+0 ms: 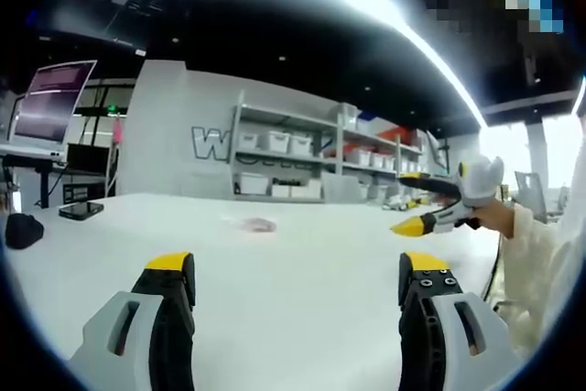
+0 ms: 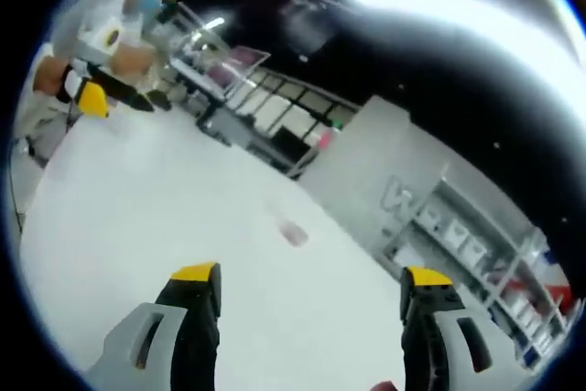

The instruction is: Open the resealable bag by pulling the two sides of the seal apart until the entire bag opening is separated and visibly accessible.

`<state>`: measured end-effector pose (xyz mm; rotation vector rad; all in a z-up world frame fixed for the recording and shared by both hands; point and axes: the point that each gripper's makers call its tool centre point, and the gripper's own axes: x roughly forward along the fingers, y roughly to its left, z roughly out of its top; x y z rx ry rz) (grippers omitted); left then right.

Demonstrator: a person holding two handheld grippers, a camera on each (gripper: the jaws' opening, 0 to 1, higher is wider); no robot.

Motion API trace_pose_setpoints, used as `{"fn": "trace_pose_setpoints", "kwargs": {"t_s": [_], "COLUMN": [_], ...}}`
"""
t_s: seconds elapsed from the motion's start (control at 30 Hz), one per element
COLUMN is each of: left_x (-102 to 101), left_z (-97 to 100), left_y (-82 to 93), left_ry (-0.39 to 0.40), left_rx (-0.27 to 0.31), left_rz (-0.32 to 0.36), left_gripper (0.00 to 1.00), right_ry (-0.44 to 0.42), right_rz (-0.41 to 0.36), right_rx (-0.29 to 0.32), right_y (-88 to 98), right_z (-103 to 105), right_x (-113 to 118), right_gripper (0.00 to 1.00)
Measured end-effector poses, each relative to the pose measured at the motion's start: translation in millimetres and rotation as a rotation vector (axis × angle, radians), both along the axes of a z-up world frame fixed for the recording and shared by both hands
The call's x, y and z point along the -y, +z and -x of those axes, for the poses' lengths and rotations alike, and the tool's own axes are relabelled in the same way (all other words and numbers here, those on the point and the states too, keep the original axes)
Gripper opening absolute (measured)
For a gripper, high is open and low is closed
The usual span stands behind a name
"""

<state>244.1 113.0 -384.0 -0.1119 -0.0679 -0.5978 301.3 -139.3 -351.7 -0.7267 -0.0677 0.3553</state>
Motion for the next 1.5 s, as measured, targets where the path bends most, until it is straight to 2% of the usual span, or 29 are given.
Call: {"fn": "trace_pose_setpoints", "kwargs": {"t_s": [0.4, 0.97, 1.13, 1.23, 1.4, 1.5], "left_x": [-3, -5, -3, -4, -5, -5], "left_z": [-1.7, -1.0, -0.2, 0.3, 0.4, 0.7], "left_y": [-0.8, -1.8, -2.4, -1.0, -0.4, 0.3], "left_ry": [0.007, 0.011, 0.004, 0.006, 0.008, 0.007], "left_rx": [-0.003, -0.009, -0.011, -0.008, -0.006, -0.004], "left_rz": [-0.001, 0.004, 0.003, 0.007, 0.009, 0.006], "left_gripper": [0.89, 0.89, 0.89, 0.89, 0.89, 0.89], "right_ry": [0.032, 0.08, 0.092, 0.103, 0.133, 0.138], "right_rz": [0.064, 0.122, 0.105, 0.069, -0.078, -0.099], "right_rx": [-0.047, -0.06, -0.077, -0.092, -0.117, -0.12], "right_y": [-13.6, -7.9, -12.0, -13.8, -9.4, -8.3], "right_z": [-7, -20, -25, -30, -35, -39], "right_x": [-13, -33, -39, -41, -50, -52], "right_gripper": [0.81, 0.8, 0.8, 0.79, 0.77, 0.77]}}
